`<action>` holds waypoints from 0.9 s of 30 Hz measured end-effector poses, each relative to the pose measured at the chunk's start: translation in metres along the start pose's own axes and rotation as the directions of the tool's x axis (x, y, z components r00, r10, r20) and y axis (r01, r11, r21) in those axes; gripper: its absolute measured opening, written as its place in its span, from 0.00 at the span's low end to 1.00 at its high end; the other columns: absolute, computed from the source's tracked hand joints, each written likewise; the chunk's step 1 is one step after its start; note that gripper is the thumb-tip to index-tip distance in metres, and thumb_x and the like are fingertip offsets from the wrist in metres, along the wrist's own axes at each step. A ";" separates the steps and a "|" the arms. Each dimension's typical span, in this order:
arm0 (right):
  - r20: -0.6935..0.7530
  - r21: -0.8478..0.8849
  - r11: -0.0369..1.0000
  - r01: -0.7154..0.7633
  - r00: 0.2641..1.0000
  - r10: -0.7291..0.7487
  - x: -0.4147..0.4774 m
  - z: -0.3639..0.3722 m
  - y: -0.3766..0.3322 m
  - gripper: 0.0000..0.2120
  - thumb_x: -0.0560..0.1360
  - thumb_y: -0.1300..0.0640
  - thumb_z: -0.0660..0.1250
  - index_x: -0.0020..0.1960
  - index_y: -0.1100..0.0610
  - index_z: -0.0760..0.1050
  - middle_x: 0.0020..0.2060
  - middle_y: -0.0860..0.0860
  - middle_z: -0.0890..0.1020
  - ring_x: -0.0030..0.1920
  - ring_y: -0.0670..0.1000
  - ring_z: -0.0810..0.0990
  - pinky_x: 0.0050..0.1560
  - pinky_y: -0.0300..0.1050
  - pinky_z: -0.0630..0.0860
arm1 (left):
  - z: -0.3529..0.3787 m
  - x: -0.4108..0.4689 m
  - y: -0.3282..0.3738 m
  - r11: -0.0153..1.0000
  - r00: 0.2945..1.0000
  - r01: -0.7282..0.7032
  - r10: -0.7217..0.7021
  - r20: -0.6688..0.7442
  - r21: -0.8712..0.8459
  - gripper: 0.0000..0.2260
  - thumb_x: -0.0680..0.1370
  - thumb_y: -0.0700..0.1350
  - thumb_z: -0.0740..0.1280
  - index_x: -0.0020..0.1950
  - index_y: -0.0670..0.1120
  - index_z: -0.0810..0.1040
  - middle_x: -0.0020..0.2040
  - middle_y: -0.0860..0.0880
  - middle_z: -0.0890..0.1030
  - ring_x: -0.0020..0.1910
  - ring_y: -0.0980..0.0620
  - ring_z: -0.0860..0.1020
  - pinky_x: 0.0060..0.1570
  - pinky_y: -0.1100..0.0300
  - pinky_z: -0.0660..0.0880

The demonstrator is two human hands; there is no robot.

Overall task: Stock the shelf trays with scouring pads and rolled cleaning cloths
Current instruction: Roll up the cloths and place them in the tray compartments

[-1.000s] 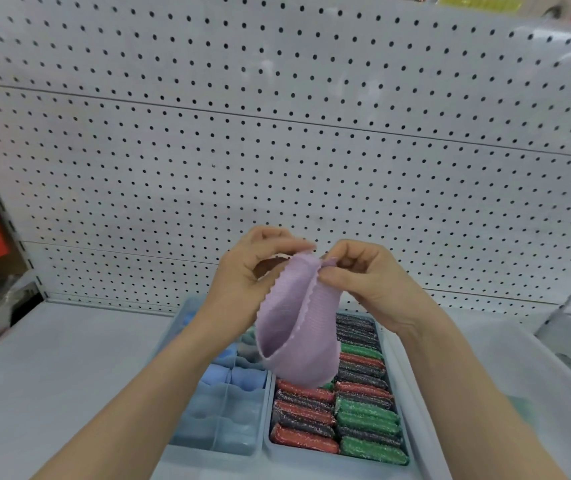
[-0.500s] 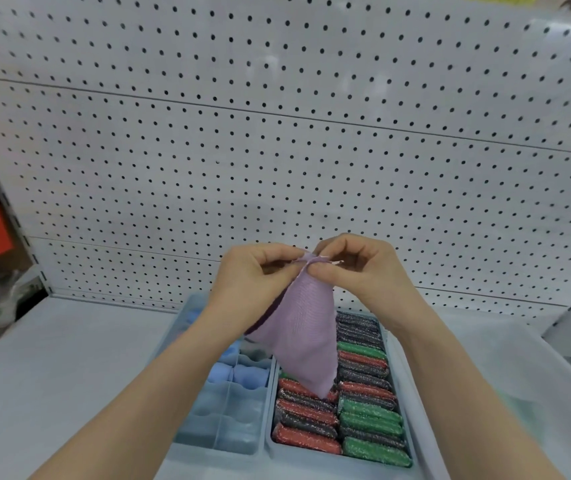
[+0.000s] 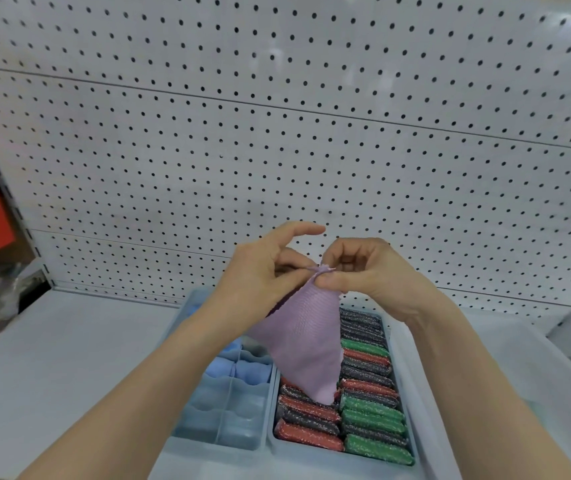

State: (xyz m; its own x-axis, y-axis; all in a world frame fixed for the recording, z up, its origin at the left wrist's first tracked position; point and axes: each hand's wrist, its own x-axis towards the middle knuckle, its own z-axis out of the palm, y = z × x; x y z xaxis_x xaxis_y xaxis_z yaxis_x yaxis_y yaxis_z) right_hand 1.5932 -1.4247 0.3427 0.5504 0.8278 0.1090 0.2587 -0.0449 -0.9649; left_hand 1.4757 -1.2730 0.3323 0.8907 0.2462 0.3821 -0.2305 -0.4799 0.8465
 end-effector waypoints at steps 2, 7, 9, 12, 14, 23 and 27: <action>-0.044 -0.034 0.999 0.010 0.999 -0.011 0.002 -0.003 0.000 0.08 0.68 0.65 0.76 0.42 0.61 0.78 0.35 0.52 0.80 0.36 0.47 0.76 0.38 0.36 0.74 | -0.006 0.000 -0.004 0.998 0.999 0.031 -0.033 0.039 0.052 0.19 0.75 0.45 0.72 0.63 0.60 0.74 0.43 0.58 0.85 0.45 0.61 0.82 0.50 0.67 0.75; -0.164 0.005 0.997 0.071 0.984 -0.070 0.003 -0.019 -0.002 0.05 0.72 0.65 0.71 0.42 0.58 0.76 0.35 0.53 0.78 0.35 0.48 0.74 0.37 0.38 0.74 | -0.028 0.001 -0.016 0.973 0.974 0.225 -0.225 -0.020 0.051 0.12 0.75 0.38 0.69 0.49 0.56 0.82 0.41 0.55 0.86 0.43 0.62 0.82 0.48 0.68 0.76; -0.165 -0.006 0.998 0.057 0.985 -0.057 0.004 -0.019 -0.001 0.05 0.74 0.63 0.69 0.43 0.58 0.74 0.31 0.50 0.78 0.32 0.49 0.72 0.34 0.40 0.72 | -0.034 0.000 -0.014 0.963 0.971 0.239 -0.241 0.007 -0.127 0.07 0.77 0.42 0.69 0.52 0.52 0.83 0.43 0.52 0.86 0.45 0.57 0.83 0.51 0.64 0.77; -0.222 -0.012 0.998 0.061 0.973 -0.063 0.005 -0.015 -0.002 0.05 0.77 0.61 0.68 0.45 0.58 0.72 0.29 0.50 0.78 0.28 0.50 0.70 0.33 0.41 0.71 | -0.032 0.000 -0.014 0.908 0.965 0.258 -0.255 0.055 -0.330 0.15 0.77 0.53 0.65 0.59 0.49 0.81 0.50 0.51 0.85 0.49 0.56 0.83 0.52 0.66 0.77; -0.273 -0.024 0.997 0.071 0.959 -0.075 0.006 -0.013 -0.004 0.06 0.77 0.59 0.68 0.45 0.57 0.72 0.28 0.50 0.78 0.27 0.51 0.70 0.32 0.41 0.71 | -0.023 0.001 -0.020 0.941 0.966 0.244 -0.257 -0.027 -0.234 0.14 0.75 0.49 0.70 0.61 0.52 0.79 0.50 0.55 0.85 0.49 0.60 0.82 0.51 0.67 0.77; -0.294 -0.074 0.996 0.054 0.953 -0.073 0.000 -0.019 -0.012 0.09 0.71 0.58 0.74 0.50 0.56 0.80 0.35 0.57 0.81 0.29 0.51 0.72 0.33 0.42 0.74 | -0.008 0.006 -0.021 0.956 0.939 0.073 -0.161 -0.303 -0.283 0.09 0.79 0.38 0.66 0.47 0.50 0.83 0.42 0.55 0.85 0.42 0.59 0.81 0.49 0.63 0.78; -0.288 -0.110 0.991 0.072 0.952 -0.101 -0.007 -0.024 -0.015 0.10 0.64 0.52 0.76 0.42 0.56 0.84 0.33 0.55 0.80 0.27 0.49 0.68 0.26 0.38 0.67 | -0.011 0.004 -0.013 0.940 0.968 0.021 -0.104 -0.228 -0.340 0.08 0.80 0.40 0.64 0.52 0.49 0.83 0.45 0.56 0.85 0.45 0.60 0.81 0.47 0.66 0.78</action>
State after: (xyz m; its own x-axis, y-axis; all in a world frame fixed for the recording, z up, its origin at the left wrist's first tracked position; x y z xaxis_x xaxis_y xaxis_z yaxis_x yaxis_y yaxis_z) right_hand 1.6043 -1.4432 0.3618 0.7266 0.6317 0.2703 0.3838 -0.0467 -0.9223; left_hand 1.4782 -1.2563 0.3269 0.7968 0.4805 0.3664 -0.3312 -0.1599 0.9299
